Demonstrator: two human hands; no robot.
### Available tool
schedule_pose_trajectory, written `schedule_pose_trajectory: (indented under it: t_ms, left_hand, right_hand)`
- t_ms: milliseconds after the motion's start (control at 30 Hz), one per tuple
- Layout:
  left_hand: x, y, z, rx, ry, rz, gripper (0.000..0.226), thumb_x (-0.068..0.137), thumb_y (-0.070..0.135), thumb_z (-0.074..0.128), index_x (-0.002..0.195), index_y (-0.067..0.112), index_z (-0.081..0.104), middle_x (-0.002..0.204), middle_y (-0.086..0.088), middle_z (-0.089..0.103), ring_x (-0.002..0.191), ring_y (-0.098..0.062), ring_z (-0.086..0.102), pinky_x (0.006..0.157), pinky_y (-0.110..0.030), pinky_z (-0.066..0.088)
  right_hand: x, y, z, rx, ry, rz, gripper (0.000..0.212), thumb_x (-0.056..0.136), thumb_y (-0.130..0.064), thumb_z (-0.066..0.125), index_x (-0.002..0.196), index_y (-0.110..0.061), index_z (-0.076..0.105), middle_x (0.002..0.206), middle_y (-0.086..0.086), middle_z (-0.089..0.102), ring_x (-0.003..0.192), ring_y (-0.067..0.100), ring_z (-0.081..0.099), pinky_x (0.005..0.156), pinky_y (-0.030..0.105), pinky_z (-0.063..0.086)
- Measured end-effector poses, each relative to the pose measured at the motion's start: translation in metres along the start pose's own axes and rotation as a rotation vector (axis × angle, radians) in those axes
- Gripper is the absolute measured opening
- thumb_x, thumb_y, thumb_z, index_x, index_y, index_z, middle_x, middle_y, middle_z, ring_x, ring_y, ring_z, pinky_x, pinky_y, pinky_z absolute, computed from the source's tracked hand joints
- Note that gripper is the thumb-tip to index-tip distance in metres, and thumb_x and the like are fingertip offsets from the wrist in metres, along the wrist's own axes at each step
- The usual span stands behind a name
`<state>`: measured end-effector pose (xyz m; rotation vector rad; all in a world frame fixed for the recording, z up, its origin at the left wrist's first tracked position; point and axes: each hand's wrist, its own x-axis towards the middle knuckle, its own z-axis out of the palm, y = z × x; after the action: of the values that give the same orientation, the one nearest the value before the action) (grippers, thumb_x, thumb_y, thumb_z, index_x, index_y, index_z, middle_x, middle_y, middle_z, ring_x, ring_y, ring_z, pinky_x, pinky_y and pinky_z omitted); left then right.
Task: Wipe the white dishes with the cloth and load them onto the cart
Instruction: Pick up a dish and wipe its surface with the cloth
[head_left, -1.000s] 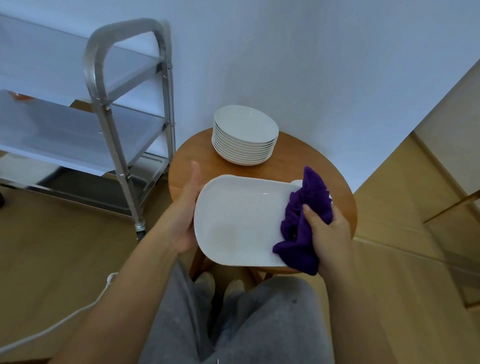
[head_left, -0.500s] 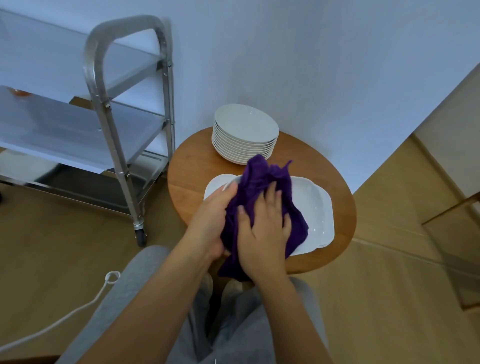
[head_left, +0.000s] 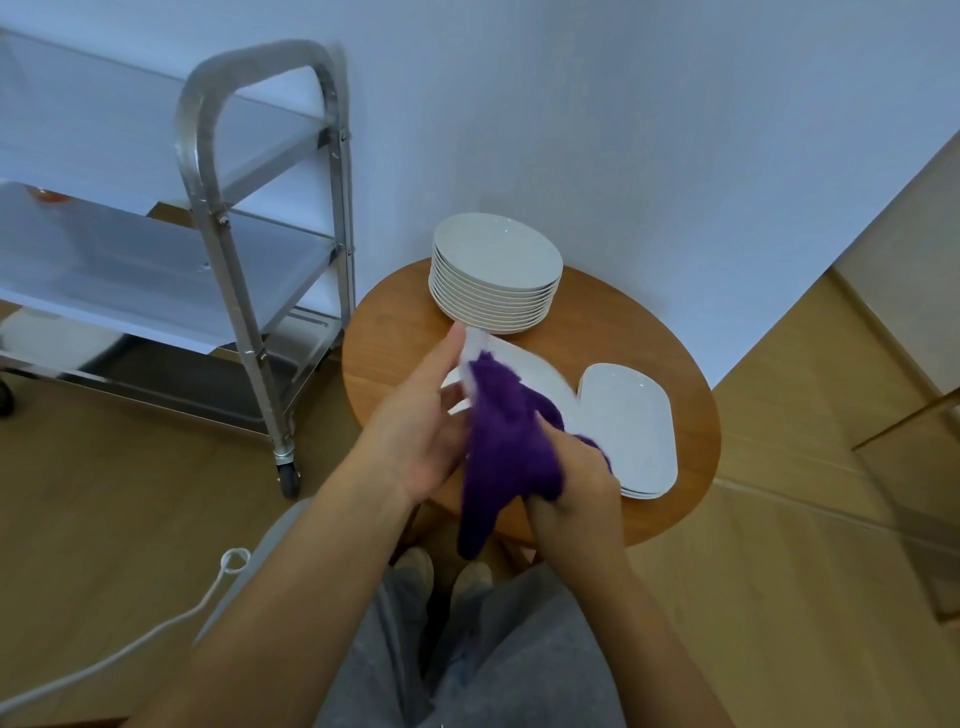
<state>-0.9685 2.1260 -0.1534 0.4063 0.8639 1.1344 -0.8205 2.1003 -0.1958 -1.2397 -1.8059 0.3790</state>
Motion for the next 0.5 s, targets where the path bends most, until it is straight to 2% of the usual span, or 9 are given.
schedule_pose_trajectory:
  t_ms: [33, 67, 100, 133, 200, 267, 333, 400, 500]
  left_hand:
    - [0.0, 0.003, 0.0, 0.038, -0.049, 0.055, 0.062, 0.065, 0.057, 0.068, 0.115, 0.022, 0.057, 0.115, -0.007, 0.067, 0.101, -0.025, 0.066, 0.082, -0.042, 0.055]
    - [0.0, 0.004, 0.0, 0.131, -0.059, 0.129, 0.067, 0.061, 0.059, 0.067, 0.119, 0.026, 0.055, 0.121, -0.001, 0.064, 0.106, -0.021, 0.064, 0.089, -0.039, 0.052]
    - [0.001, 0.003, -0.001, 0.267, -0.018, 0.22, 0.067, 0.062, 0.061, 0.064, 0.121, 0.031, 0.051, 0.126, 0.005, 0.058, 0.11, -0.016, 0.059, 0.091, -0.034, 0.049]
    - [0.005, -0.001, -0.005, 0.417, 0.075, 0.327, 0.065, 0.067, 0.06, 0.061, 0.125, 0.035, 0.047, 0.128, 0.012, 0.052, 0.113, -0.011, 0.053, 0.087, -0.026, 0.047]
    - [0.009, -0.01, -0.013, 0.592, 0.244, 0.449, 0.068, 0.074, 0.057, 0.058, 0.136, 0.035, 0.038, 0.129, 0.015, 0.043, 0.112, -0.007, 0.045, 0.077, -0.017, 0.044]
    - [0.011, -0.019, -0.021, 0.432, 0.164, 0.272, 0.083, 0.063, 0.063, 0.06, 0.138, 0.033, 0.038, 0.134, 0.007, 0.049, 0.115, -0.015, 0.051, 0.088, -0.034, 0.05]
    - [0.01, -0.024, -0.029, 0.186, 0.02, 0.045, 0.087, 0.057, 0.062, 0.065, 0.134, 0.029, 0.043, 0.127, -0.007, 0.06, 0.11, -0.028, 0.06, 0.092, -0.048, 0.05]
    - [0.008, -0.027, -0.037, 0.068, -0.112, -0.043, 0.069, 0.068, 0.049, 0.067, 0.13, 0.024, 0.051, 0.12, -0.011, 0.064, 0.106, -0.031, 0.063, 0.084, -0.045, 0.055]
    - [0.003, -0.03, -0.035, 0.148, -0.241, -0.007, 0.033, 0.079, 0.034, 0.062, 0.108, 0.022, 0.07, 0.115, -0.011, 0.067, 0.103, -0.029, 0.065, 0.078, -0.038, 0.057]
  right_hand:
    - [0.002, -0.001, -0.003, 0.142, 0.021, 0.195, 0.031, 0.08, -0.003, 0.064, 0.079, -0.033, 0.058, 0.071, -0.029, 0.065, 0.075, 0.0, 0.064, 0.065, 0.019, 0.057]
    - [0.004, 0.0, -0.008, 0.289, 0.048, 0.339, 0.03, 0.081, -0.008, 0.068, 0.081, -0.035, 0.055, 0.073, -0.031, 0.064, 0.075, -0.001, 0.064, 0.059, 0.013, 0.053]
    - [0.008, 0.002, -0.014, 0.414, 0.077, 0.408, 0.028, 0.078, -0.017, 0.072, 0.088, -0.037, 0.054, 0.08, -0.031, 0.065, 0.08, -0.001, 0.064, 0.06, 0.012, 0.053]
    - [0.013, 0.004, -0.021, 0.553, 0.08, 0.454, 0.033, 0.073, -0.025, 0.072, 0.096, -0.038, 0.053, 0.087, -0.026, 0.067, 0.087, 0.001, 0.065, 0.065, 0.016, 0.055]
    - [0.02, 0.007, -0.032, 0.887, 0.051, 0.479, 0.042, 0.072, -0.02, 0.068, 0.109, -0.033, 0.053, 0.097, -0.01, 0.07, 0.096, 0.014, 0.066, 0.073, 0.03, 0.057]
    - [0.022, 0.007, -0.038, 1.104, -0.007, 0.48, 0.041, 0.076, -0.009, 0.061, 0.114, -0.025, 0.054, 0.101, 0.0, 0.07, 0.096, 0.02, 0.067, 0.075, 0.035, 0.057]
    - [0.021, 0.008, -0.042, 1.111, -0.047, 0.484, 0.038, 0.078, -0.011, 0.06, 0.114, -0.022, 0.055, 0.101, 0.001, 0.07, 0.093, 0.02, 0.068, 0.074, 0.035, 0.057]
    - [0.023, 0.013, -0.046, 1.096, -0.009, 0.538, 0.043, 0.074, -0.017, 0.065, 0.116, -0.021, 0.054, 0.101, 0.001, 0.071, 0.09, 0.019, 0.069, 0.069, 0.033, 0.057]
    - [0.027, 0.019, -0.052, 1.02, 0.139, 0.618, 0.037, 0.076, -0.02, 0.065, 0.111, -0.026, 0.056, 0.09, -0.005, 0.072, 0.079, 0.015, 0.07, 0.06, 0.03, 0.056]
